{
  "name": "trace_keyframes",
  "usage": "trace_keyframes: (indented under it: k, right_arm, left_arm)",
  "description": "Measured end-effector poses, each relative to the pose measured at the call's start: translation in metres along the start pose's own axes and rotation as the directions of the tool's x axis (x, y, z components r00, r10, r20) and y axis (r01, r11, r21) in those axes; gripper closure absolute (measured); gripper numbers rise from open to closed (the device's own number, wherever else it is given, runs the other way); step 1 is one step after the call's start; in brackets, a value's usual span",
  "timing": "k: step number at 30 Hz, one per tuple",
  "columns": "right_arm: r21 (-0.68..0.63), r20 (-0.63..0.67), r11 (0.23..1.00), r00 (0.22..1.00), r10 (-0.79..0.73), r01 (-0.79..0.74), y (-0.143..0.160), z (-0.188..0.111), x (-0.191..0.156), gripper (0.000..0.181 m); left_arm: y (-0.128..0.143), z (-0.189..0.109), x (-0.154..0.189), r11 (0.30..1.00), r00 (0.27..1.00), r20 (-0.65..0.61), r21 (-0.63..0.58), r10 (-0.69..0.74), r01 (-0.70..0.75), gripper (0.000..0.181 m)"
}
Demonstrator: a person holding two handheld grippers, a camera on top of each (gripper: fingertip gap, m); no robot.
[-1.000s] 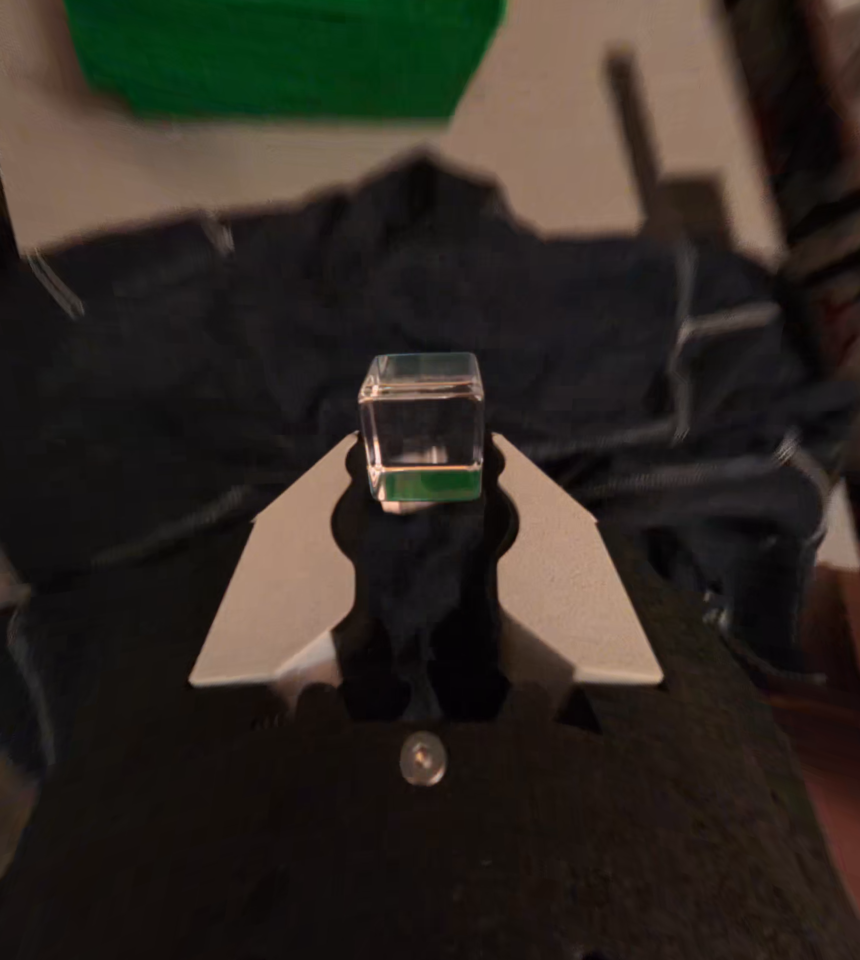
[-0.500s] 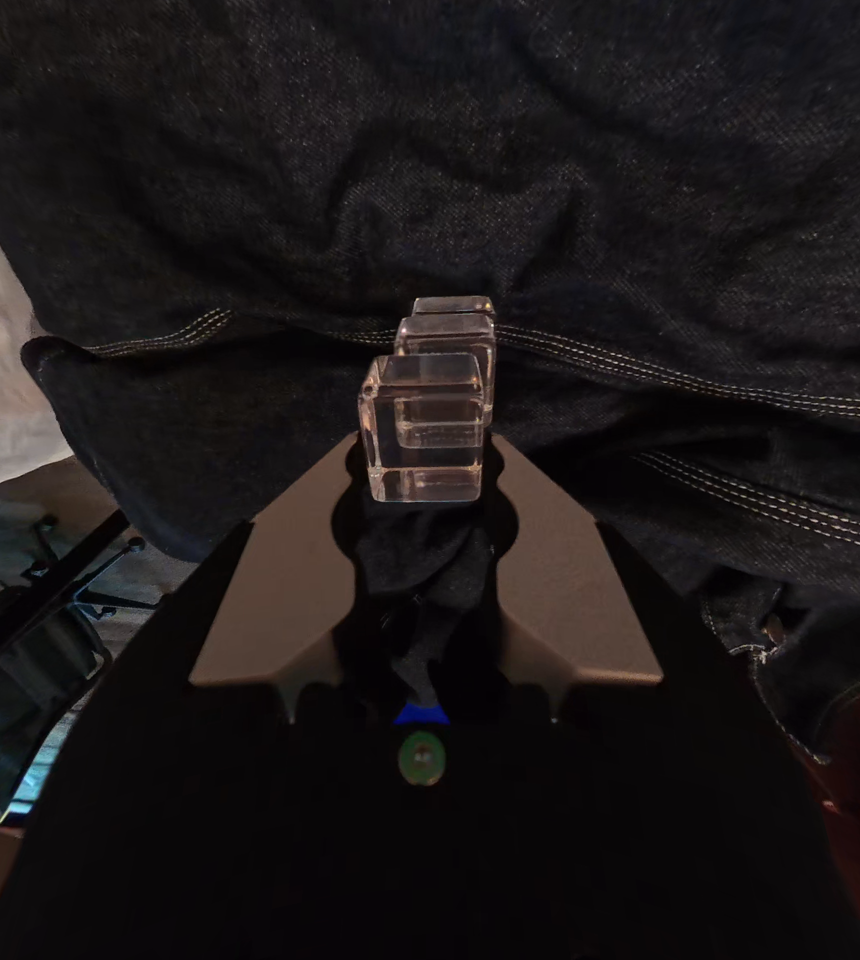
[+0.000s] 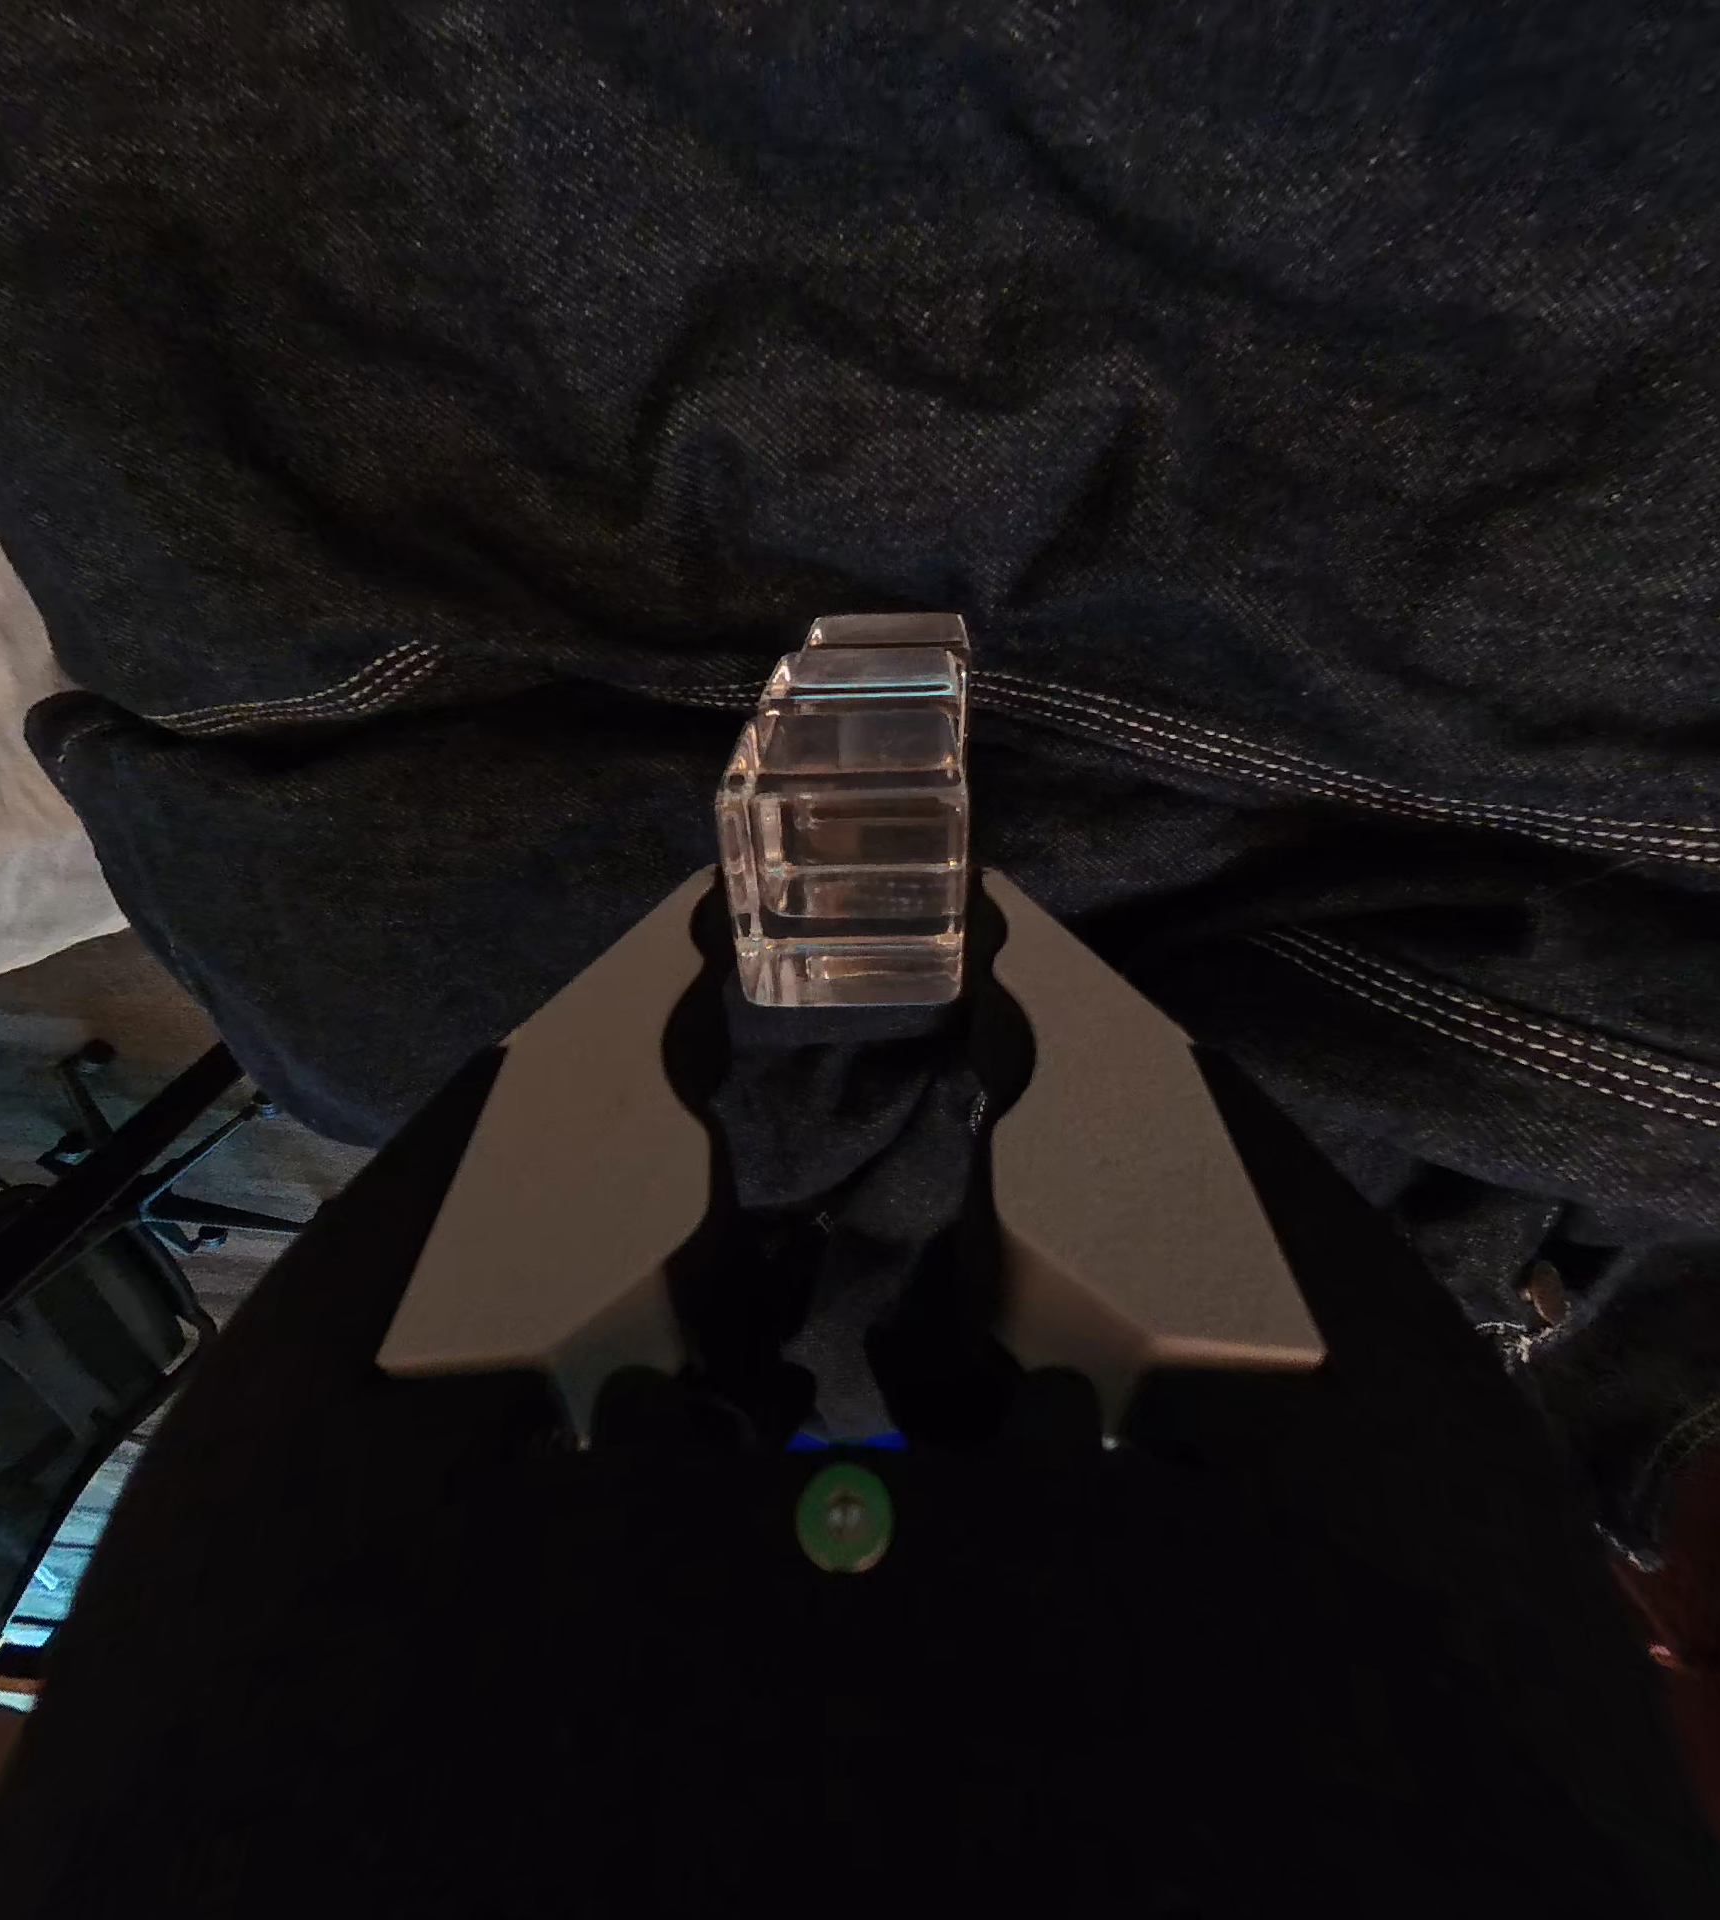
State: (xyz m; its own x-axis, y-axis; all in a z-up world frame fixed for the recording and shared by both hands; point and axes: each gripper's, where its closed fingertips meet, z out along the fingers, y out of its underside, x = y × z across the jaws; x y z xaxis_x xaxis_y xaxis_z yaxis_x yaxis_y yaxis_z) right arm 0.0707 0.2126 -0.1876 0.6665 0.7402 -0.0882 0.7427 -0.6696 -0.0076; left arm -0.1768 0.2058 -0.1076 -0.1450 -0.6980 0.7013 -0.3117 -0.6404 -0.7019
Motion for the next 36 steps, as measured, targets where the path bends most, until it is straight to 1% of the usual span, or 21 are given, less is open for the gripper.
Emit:
trace_keyframes:
  k: [9,22,26,27,29,32,34,36]
  right_arm:
    - [-0.009,0.008,1.000,1.000,0.008,-0.008,-0.003,0.001,0.000,0.138]
    - [-0.033,0.001,0.999,1.000,-0.003,0.003,0.000,0.001,0.000,0.138]
    - [-0.022,0.002,1.000,1.000,0.007,-0.007,-0.001,0.001,0.001,0.138]
    - [-0.012,0.005,1.000,1.000,0.012,-0.012,-0.002,0.000,0.000,0.136]
    - [0.017,0.005,1.000,1.000,0.020,-0.020,-0.004,-0.003,-0.001,0.128]
    - [0.073,-0.046,0.997,0.999,0.026,-0.023,-0.002,-0.013,0.002,0.123]
    - [0.157,-0.081,0.986,0.995,0.060,-0.047,0.001,-0.025,0.000,0.122]
    - [0.281,-0.122,0.955,0.984,0.129,-0.091,0.007,-0.039,-0.004,0.119]
  left_arm:
    - [0.003,0.005,0.002,0.999,1.000,-0.020,-0.033,0.010,-0.010,0.129]
    - [0.005,0.005,0.003,0.999,1.000,-0.028,-0.040,0.008,-0.009,0.129]
    - [0.006,0.007,0.004,0.999,0.999,-0.034,-0.044,0.008,-0.010,0.129]
    - [0.006,0.007,0.004,0.999,0.999,-0.031,-0.044,0.012,-0.013,0.129]
    - [0.007,0.007,0.001,0.999,1.000,-0.014,-0.050,0.022,-0.023,0.129]
    - [0.007,0.007,-0.001,0.997,0.998,0.009,-0.057,0.055,-0.055,0.128]
    - [0.006,0.003,-0.008,0.989,0.991,0.060,-0.087,0.121,-0.116,0.128]
    - [-0.001,-0.005,-0.016,0.966,0.964,0.114,-0.117,0.242,-0.229,0.129]
